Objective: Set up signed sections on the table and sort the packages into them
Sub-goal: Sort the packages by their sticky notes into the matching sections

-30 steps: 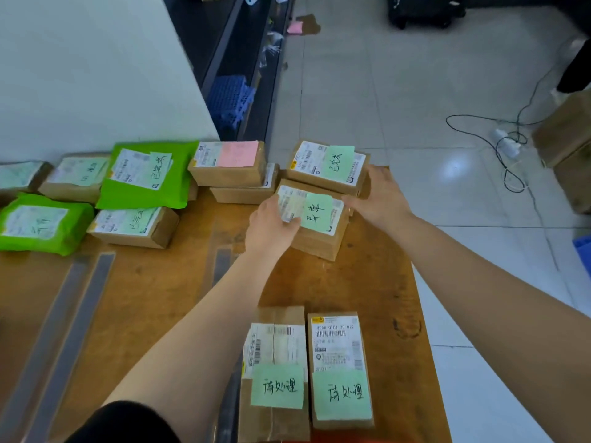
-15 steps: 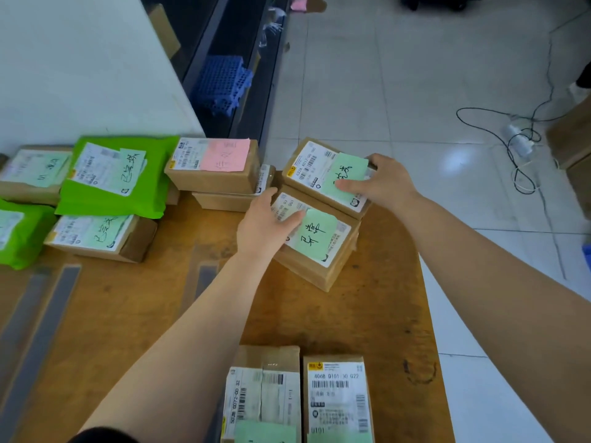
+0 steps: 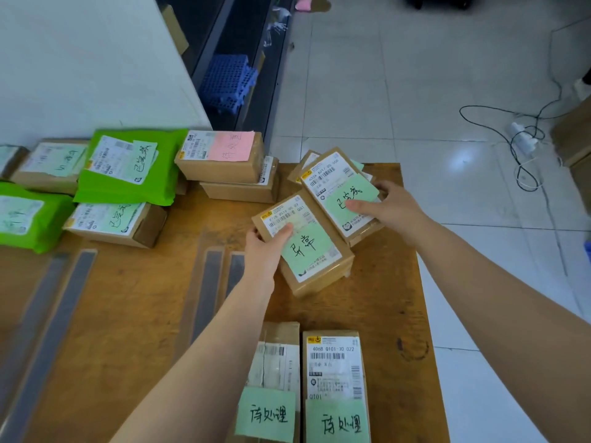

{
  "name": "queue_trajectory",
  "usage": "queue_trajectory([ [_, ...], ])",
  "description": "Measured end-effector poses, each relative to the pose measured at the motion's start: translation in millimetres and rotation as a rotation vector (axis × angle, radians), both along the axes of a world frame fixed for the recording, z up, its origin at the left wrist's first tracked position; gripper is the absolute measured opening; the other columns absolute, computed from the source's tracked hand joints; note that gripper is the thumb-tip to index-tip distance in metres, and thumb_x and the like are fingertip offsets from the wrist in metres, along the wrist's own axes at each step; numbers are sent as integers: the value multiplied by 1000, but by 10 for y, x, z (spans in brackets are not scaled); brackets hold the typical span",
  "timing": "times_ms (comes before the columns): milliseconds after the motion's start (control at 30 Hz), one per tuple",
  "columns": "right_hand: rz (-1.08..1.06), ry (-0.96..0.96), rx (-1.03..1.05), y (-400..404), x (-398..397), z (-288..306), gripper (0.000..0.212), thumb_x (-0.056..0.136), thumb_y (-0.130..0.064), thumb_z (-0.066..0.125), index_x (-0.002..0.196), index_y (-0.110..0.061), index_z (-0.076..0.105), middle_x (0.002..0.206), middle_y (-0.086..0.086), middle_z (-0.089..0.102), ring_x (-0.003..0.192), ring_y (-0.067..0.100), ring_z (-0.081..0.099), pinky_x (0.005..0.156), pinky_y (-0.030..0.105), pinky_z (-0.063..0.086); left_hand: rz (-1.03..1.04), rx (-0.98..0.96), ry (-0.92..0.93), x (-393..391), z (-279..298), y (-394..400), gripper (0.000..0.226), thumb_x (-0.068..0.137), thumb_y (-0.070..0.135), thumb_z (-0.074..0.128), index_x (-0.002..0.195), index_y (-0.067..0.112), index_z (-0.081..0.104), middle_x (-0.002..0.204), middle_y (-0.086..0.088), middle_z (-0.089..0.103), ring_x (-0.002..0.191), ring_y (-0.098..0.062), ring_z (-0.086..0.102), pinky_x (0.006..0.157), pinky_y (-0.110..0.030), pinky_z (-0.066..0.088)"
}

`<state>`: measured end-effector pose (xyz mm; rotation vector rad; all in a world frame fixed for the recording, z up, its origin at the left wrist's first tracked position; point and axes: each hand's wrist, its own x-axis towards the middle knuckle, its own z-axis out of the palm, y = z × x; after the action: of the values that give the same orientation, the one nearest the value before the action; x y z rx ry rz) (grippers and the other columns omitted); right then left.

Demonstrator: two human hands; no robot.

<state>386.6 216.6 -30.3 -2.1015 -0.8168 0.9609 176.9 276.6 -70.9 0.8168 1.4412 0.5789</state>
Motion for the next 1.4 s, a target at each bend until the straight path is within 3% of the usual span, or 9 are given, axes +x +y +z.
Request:
queue_trajectory([
  [200,-216,222,154,-283,-60,-13,60,68,-40,78,117,-21,50,105,-3,64,87,12,66,71,30,56,-82,240,166,-49,116,-1,69,80,25,71,138,21,33,129,2,55,94,-9,59,67,-19,48],
  [433,-332,322,257,-143,196,145,42,75,-35,74,109,-16,58,99,-1,71,90,15,69,86,39,55,-282,500,337,234,343,337,74,79,36,70,140,24,30,143,2,42,125,-20,48,92,-32,44],
  [500,-323,332,247,-58,280,136,32,77,-37,73,100,-18,60,98,0,72,92,17,68,89,40,53,-357,538,330,363,390,443,72,80,35,68,141,23,31,143,2,42,115,-13,54,82,-19,42],
  [600,-341,395,243,63,405,75,35,79,-37,70,104,-15,60,99,1,72,94,18,68,91,39,52,-502,584,446,562,397,627,71,82,36,66,141,22,30,136,2,48,64,6,49,50,-3,34],
  [767,-350,605,232,190,603,-105,39,81,-36,69,111,-13,62,99,2,73,93,17,69,85,36,54,-655,387,569,789,300,896,70,84,39,63,139,13,29,120,-4,55,66,-4,51,53,-15,36],
  [867,-282,660,205,242,650,-203,33,80,-37,69,106,-17,64,98,0,74,96,16,69,78,33,56,-663,286,604,873,258,994,36,84,42,62,99,13,47,81,4,55,55,-5,48,43,-17,31],
  [967,-263,741,210,263,657,-262,33,78,-37,70,107,-20,64,101,1,73,97,18,68,81,41,55,-620,202,556,939,242,1033,32,82,43,64,83,15,50,72,1,58,58,-11,57,47,-20,38],
  [1100,-287,855,272,232,621,-270,35,82,-31,66,114,-18,60,109,4,71,101,21,67,86,44,53,-423,194,231,1065,292,996,47,76,24,74,110,17,44,107,-6,61,94,-22,63,80,-36,55],
  [1400,-369,1010,540,-43,370,168,45,72,-33,70,114,-18,59,109,4,71,104,22,66,82,43,55,-220,444,-130,997,696,614,91,78,20,73,146,25,11,147,-1,35,118,-13,50,97,-35,46],
])
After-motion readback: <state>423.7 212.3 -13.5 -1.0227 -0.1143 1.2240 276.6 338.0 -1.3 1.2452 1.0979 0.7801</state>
